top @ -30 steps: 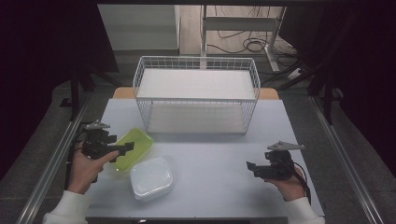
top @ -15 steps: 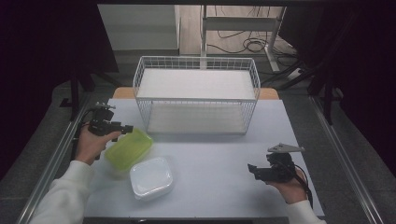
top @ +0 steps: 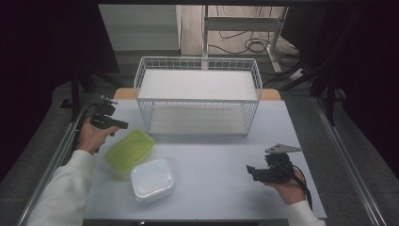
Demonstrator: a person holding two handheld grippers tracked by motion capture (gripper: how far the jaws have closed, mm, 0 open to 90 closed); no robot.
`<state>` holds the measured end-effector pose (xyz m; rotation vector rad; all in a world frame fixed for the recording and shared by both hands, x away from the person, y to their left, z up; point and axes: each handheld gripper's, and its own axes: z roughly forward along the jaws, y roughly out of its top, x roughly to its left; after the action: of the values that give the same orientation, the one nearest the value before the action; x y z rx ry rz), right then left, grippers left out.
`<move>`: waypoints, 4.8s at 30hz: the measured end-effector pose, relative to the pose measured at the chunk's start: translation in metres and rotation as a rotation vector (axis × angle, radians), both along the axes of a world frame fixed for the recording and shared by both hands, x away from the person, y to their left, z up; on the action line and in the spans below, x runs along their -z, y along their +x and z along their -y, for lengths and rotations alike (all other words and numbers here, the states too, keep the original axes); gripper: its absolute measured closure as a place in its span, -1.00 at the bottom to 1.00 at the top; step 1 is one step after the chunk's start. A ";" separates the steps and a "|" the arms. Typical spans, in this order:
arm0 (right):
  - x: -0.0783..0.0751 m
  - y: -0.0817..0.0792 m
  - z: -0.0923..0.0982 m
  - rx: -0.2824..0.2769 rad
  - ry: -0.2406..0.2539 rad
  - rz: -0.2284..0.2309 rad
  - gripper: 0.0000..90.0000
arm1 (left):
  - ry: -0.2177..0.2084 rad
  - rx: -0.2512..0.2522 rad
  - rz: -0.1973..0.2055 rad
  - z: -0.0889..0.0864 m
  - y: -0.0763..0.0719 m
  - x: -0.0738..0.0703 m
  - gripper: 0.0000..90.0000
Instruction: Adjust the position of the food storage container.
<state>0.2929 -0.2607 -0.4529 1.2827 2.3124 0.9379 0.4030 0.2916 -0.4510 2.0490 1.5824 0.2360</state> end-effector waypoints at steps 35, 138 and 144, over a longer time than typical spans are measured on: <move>0.010 0.006 0.003 0.031 -0.039 -0.018 -0.64 | 0.008 0.144 -0.075 0.036 0.013 0.029 1.00; 0.013 0.008 -0.001 0.017 -0.085 -0.014 -0.65 | -0.127 0.202 -0.207 0.113 0.001 0.044 1.00; 0.014 0.007 -0.001 0.014 -0.088 -0.016 -0.64 | -0.114 0.206 -0.203 0.116 0.000 0.046 1.00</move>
<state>0.3003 -0.2595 -0.4665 1.2730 2.3269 0.8144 0.4030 0.1760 -0.4968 2.1811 1.4477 -0.1379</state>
